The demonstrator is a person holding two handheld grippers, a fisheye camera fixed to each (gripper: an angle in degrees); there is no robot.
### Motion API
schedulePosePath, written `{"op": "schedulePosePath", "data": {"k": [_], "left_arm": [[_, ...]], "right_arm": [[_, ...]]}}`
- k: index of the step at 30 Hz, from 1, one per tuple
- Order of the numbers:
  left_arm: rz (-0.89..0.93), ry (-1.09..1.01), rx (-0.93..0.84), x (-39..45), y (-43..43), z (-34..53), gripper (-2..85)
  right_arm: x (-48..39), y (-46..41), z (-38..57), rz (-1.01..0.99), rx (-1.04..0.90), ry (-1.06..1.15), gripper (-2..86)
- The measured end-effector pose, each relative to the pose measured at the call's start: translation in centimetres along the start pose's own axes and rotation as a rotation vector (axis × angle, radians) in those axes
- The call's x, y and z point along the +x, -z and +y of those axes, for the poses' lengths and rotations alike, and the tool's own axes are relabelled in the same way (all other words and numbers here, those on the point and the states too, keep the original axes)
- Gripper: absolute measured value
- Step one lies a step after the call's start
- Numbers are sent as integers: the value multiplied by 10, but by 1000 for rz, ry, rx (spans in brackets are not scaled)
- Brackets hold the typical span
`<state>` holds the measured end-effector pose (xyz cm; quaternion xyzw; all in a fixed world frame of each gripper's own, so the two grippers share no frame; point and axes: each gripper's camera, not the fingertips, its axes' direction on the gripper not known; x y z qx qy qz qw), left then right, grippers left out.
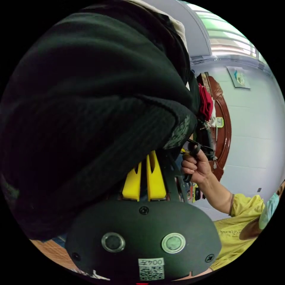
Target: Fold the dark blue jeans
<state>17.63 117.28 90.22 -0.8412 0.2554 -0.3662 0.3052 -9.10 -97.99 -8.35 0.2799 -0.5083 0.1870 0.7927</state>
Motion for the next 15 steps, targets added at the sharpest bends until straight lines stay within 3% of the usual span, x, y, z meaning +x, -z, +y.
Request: {"op": "schedulePosePath", "data": {"k": [7,10,15], "left_arm": [[-52,-24,22,26,31,-39,35],[-7,-7,57,36,52,-14,30],[47,-69,154,71,116,71,15]], "right_arm": [[-9,4,-32,41,-77,97,94],[-2,16,-9,-21,-118,125,84],[-7,71,73,-9,-5,279,72]]}}
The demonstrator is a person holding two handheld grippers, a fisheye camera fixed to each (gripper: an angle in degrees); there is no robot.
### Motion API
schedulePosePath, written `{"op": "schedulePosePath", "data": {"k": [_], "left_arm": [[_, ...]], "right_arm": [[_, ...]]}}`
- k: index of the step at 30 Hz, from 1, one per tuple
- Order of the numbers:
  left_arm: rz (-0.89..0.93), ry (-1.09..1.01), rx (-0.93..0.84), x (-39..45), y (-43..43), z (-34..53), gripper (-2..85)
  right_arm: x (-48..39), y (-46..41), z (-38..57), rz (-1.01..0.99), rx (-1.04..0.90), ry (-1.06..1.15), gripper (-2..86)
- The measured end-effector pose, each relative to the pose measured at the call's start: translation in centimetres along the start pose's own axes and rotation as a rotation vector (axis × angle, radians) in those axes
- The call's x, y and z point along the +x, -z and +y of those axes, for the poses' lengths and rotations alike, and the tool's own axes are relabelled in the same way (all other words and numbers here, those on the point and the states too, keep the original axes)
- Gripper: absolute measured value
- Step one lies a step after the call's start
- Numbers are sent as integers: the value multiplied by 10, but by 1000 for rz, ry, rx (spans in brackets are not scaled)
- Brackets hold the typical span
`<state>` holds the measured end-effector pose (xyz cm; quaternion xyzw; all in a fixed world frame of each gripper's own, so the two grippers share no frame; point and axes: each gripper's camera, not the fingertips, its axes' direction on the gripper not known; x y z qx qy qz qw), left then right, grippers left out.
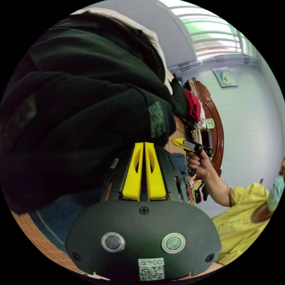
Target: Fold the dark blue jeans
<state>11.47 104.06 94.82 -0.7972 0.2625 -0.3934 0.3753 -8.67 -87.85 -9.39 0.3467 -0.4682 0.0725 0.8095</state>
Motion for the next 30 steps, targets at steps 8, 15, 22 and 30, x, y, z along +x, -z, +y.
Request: {"op": "schedulePosePath", "data": {"k": [8,15,22,30], "left_arm": [[-403,98,-77,72,133,226,3],[-518,210,-147,121,172,287,2],[-582,284,-290,162,190,267,3],[-653,344,-215,236,257,247,5]], "right_arm": [[-24,13,225,482,-206,57,40],[-5,5,329,707,-234,-137,-3],[19,-24,355,705,-407,-287,-7],[-9,-18,376,811,-416,-186,-7]]}}
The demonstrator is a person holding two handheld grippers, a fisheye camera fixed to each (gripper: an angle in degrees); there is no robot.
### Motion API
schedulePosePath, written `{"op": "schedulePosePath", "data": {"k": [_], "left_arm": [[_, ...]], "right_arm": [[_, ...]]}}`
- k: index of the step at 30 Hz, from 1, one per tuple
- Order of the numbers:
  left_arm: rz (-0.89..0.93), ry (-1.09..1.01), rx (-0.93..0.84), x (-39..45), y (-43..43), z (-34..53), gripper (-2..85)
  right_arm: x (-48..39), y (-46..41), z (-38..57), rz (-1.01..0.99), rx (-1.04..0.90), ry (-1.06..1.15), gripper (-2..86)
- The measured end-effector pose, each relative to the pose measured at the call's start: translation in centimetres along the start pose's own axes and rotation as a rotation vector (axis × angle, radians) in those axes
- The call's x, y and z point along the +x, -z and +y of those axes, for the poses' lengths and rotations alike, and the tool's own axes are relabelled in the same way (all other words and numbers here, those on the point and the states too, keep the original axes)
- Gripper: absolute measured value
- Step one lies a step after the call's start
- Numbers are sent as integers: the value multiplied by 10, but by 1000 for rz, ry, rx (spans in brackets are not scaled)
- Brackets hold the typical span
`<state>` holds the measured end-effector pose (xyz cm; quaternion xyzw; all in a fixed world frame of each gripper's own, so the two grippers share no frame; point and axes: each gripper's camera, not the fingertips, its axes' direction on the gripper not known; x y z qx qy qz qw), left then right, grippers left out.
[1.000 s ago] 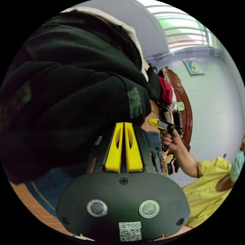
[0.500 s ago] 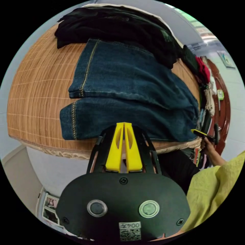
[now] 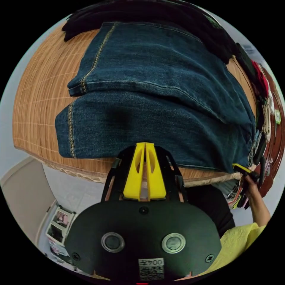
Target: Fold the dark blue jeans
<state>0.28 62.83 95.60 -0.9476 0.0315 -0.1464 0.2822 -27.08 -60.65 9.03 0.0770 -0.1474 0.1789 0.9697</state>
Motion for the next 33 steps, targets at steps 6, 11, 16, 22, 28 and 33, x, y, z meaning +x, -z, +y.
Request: {"op": "schedulePosePath", "data": {"k": [6,11,16,22,28,33], "left_arm": [[377,339,-24,-37,67,12,3],[608,142,64,23,164,-7,2],[442,-219,96,164,255,-40,8],[292,-701,99,395,328,-101,44],[57,-1162,144,631,393,-161,98],[-79,-1346,93,765,423,-194,118]], "right_arm": [[21,16,33,-115,59,-56,-3],[98,67,97,-262,359,-214,59],[207,85,168,-387,513,-505,134],[318,58,242,-583,630,-797,163],[362,33,262,-726,631,-697,189],[378,17,268,-847,671,-656,184]]}}
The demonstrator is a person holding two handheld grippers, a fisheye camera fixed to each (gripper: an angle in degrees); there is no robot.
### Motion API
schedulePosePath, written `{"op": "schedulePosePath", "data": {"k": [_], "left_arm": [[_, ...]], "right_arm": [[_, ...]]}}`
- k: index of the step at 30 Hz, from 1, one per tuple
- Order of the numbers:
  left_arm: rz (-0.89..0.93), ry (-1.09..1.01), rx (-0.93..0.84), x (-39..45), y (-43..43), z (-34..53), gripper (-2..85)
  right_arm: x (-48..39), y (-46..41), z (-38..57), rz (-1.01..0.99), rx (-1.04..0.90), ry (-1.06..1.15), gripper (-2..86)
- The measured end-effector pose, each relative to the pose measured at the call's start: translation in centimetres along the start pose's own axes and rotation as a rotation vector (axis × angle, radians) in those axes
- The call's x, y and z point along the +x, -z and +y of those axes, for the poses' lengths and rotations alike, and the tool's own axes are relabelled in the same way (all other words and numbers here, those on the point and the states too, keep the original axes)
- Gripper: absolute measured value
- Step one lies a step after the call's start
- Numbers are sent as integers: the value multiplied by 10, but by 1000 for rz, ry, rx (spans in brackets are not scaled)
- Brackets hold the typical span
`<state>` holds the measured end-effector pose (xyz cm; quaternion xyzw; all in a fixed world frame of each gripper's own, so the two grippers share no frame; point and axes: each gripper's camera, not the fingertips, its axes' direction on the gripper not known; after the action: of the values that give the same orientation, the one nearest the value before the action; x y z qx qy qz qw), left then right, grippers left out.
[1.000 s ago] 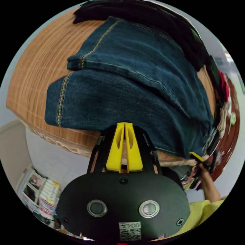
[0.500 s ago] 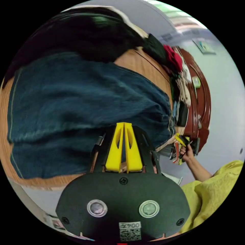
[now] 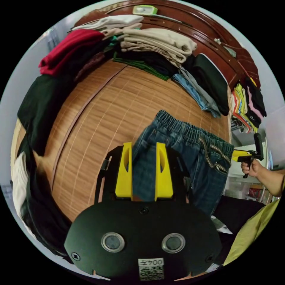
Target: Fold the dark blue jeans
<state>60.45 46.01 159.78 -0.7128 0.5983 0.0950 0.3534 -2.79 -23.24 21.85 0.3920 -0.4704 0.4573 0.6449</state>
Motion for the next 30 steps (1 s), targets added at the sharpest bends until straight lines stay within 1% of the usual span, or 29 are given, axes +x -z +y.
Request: {"op": "schedulePosePath", "data": {"k": [2,6,8,9,11,13,15,18,20,22,24,26,30], "left_arm": [[5,-57,-80,0,3,-43,122],[-32,-124,-199,6,5,-73,119],[-21,-120,-200,4,15,-79,106],[-10,-107,-194,3,19,-80,101],[44,-66,-166,4,34,-78,74],[82,-21,-142,8,43,-74,52],[76,-3,-138,15,53,-69,36],[-2,102,-55,29,83,-60,21],[-170,210,81,45,123,-53,16],[-281,236,167,57,149,-54,13],[-326,223,197,63,158,-62,11],[-347,152,186,69,147,-83,11],[-394,-30,87,92,98,-124,11]], "right_arm": [[5,-1,-3,-68,-15,15,167],[0,-1,-6,-78,-37,51,102],[-16,5,-2,-55,-19,37,68],[-25,7,-1,-30,-15,48,67],[-68,12,7,118,1,117,62],[-101,14,15,143,3,188,60],[-128,17,23,176,5,242,59],[-155,28,34,163,30,301,58],[-155,45,38,118,75,296,56],[-143,56,38,87,97,251,55],[-122,61,34,89,109,196,55],[-94,57,22,162,115,186,53],[-47,33,-12,287,105,154,54]]}}
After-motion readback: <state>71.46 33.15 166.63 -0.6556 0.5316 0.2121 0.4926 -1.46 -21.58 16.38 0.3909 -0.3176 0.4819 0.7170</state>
